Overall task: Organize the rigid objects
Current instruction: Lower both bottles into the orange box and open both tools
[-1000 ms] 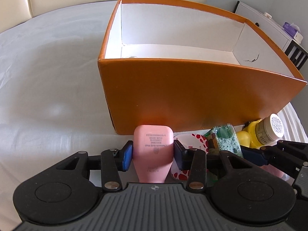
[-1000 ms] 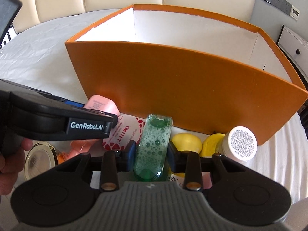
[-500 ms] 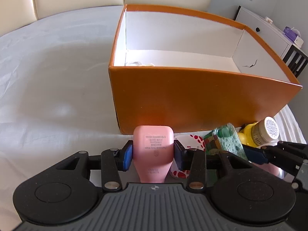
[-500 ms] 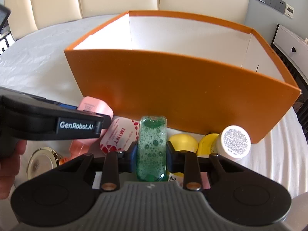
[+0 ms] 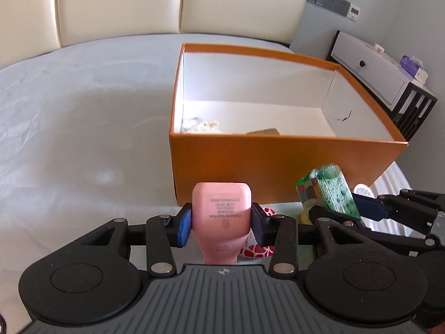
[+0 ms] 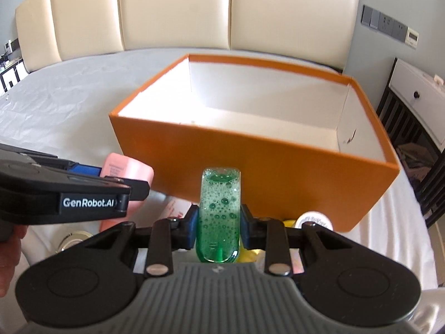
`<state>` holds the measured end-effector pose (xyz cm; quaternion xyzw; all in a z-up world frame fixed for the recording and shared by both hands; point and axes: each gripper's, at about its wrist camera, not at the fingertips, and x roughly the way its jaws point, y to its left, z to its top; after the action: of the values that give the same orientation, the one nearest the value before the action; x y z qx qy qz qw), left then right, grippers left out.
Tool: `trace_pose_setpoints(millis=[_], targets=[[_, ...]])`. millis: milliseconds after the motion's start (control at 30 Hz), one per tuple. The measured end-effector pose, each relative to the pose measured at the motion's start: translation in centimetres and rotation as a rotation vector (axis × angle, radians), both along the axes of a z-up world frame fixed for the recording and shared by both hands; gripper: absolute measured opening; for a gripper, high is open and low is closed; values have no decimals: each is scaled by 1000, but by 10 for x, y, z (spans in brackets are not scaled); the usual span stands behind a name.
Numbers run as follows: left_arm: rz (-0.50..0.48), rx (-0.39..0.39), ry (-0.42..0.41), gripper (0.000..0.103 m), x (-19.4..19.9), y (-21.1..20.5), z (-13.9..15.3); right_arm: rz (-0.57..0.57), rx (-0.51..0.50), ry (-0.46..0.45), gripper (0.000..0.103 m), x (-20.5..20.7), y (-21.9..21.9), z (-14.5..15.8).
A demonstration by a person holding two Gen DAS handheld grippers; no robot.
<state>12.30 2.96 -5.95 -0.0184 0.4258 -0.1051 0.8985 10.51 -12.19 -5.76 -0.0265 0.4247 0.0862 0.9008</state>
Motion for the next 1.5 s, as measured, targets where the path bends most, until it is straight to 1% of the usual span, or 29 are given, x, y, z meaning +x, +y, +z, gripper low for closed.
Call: trace_pose_setpoints(millis=[200, 467, 600, 700, 833, 867, 967, 1033, 1133, 1200, 1367, 1500], targets=[[5, -19, -66, 49, -5, 0, 26, -2, 13, -73, 29, -3, -7, 28], [9, -54, -142, 49, -1, -2, 61, 5, 39, -164, 29, 2, -16, 68], [3, -77, -172, 49, 10, -5, 77, 1, 58, -196, 29, 17, -22, 86], [-4, -97, -187, 49, 24, -8, 86, 0, 50, -223, 29, 30, -26, 95], [-29, -136, -179, 49, 51, -13, 93, -8, 52, -232, 29, 52, -32, 101], [-34, -135, -174, 49, 58, -15, 93, -11, 53, -230, 29, 58, -33, 101], [-47, -106, -161, 49, 84, -22, 89, -18, 61, -204, 29, 78, -36, 94], [-50, -104, -143, 49, 101, -24, 82, -29, 79, -169, 29, 92, -38, 86], [-46, -95, -93, 49, 122, -21, 66, -45, 85, -114, 29, 114, -40, 70], [-46, -74, -64, 49, 134, -23, 54, -51, 84, -79, 29, 129, -40, 58], [-77, -35, -25, 49, 153, -29, 32, -72, 122, 47, 29, 163, -44, 28], [-100, 5, -2, 49, 163, -33, 17, -87, 112, 104, 29, 182, -45, 12]])
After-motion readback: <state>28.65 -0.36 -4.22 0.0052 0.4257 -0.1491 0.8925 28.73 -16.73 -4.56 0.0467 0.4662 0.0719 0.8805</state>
